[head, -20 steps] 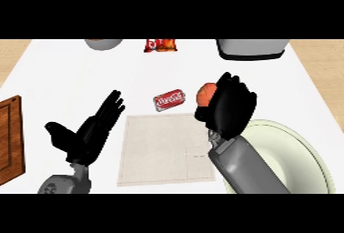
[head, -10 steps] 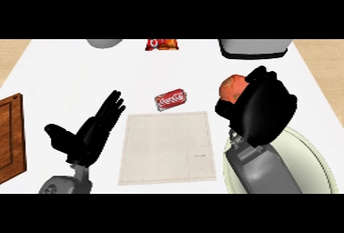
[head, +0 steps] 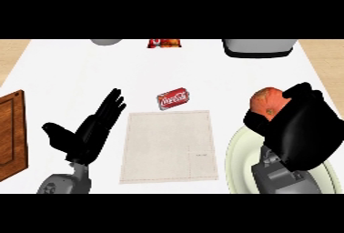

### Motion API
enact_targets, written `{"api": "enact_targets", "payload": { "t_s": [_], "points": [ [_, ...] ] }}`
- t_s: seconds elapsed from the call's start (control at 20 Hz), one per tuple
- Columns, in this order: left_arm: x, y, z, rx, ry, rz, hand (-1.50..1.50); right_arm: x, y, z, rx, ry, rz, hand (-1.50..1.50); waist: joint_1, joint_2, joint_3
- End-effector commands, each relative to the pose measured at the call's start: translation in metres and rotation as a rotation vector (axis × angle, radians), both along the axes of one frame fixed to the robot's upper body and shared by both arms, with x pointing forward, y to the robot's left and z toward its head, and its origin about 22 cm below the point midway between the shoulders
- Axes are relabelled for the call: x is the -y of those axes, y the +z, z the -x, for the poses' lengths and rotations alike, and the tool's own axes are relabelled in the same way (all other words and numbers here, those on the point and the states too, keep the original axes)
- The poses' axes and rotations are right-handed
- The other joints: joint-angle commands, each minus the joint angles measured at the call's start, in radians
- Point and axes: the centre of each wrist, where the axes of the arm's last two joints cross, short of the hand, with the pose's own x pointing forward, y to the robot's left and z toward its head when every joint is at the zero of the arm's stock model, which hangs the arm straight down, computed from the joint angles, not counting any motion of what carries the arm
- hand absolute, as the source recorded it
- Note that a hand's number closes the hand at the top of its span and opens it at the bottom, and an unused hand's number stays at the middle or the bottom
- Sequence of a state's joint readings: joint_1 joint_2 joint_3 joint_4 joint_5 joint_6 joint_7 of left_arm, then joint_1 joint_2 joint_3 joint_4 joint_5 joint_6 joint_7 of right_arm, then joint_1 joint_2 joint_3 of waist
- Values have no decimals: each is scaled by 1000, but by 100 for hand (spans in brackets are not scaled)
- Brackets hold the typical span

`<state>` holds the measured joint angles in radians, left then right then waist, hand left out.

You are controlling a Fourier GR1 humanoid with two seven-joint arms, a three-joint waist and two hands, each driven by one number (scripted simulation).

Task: Pick the squash from the placemat and place it in the bowl

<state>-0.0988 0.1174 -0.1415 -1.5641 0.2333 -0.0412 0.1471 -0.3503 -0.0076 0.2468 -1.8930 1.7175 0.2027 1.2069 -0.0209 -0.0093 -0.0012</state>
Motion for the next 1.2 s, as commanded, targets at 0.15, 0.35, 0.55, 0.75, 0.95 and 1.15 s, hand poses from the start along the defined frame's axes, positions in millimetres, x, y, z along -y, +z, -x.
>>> {"api": "enact_targets", "payload": {
  "t_s": [0.15,0.35,0.55,0.75,0.95,1.15],
  "points": [
    [15,3,4,18,4,-6,0,51,-21,10,-111,-272,-46,150,11,7,2],
    [11,12,-5,20,-4,20,0,84,-57,13,-301,-357,-155,150,9,10,3],
    [1,-6,3,-4,-9,4,0,111,-71,16,-217,-426,-289,-150,17,11,3],
    [1,11,-13,9,-16,1,0,115,-66,15,-90,-317,-343,-150,17,10,2],
    [-3,-2,-2,14,-3,-10,0,118,-64,34,170,-247,-363,-150,13,7,3],
    [11,3,-1,6,-2,8,0,110,-20,44,565,-139,-309,-150,8,-3,4]
  ]
}}
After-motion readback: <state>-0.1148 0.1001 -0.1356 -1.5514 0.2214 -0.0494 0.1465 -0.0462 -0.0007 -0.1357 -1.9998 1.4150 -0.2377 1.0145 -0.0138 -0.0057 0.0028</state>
